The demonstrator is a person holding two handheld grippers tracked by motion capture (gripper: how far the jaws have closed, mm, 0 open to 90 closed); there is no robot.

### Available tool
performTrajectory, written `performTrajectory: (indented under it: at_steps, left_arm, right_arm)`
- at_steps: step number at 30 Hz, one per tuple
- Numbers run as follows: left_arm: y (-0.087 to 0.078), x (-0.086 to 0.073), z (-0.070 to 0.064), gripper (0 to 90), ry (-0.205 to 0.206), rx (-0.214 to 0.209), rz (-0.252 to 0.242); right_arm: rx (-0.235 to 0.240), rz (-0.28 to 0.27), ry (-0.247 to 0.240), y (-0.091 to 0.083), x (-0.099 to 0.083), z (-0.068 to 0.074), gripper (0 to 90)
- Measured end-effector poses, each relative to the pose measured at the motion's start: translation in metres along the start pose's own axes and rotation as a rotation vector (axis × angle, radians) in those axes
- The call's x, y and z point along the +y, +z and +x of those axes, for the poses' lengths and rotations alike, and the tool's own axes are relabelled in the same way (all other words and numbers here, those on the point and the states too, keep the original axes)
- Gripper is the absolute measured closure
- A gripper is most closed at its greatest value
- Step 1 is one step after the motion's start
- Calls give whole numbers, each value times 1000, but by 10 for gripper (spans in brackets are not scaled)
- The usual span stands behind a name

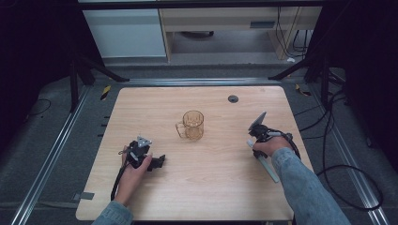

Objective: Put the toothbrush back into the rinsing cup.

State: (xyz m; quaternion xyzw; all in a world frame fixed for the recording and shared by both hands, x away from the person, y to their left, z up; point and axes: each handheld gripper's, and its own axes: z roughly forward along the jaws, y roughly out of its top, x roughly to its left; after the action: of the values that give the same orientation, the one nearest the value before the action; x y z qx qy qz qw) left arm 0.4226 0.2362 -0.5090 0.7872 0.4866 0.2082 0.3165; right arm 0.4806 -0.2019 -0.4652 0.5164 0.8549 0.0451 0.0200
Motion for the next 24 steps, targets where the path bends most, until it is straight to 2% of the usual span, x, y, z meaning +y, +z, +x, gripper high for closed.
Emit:
performTrajectory:
  at_steps: [24]
  left_arm:
    - [0, 0, 0, 0, 2, 0, -1]
  right_arm:
    - [-7, 33, 11, 2, 0, 1, 724]
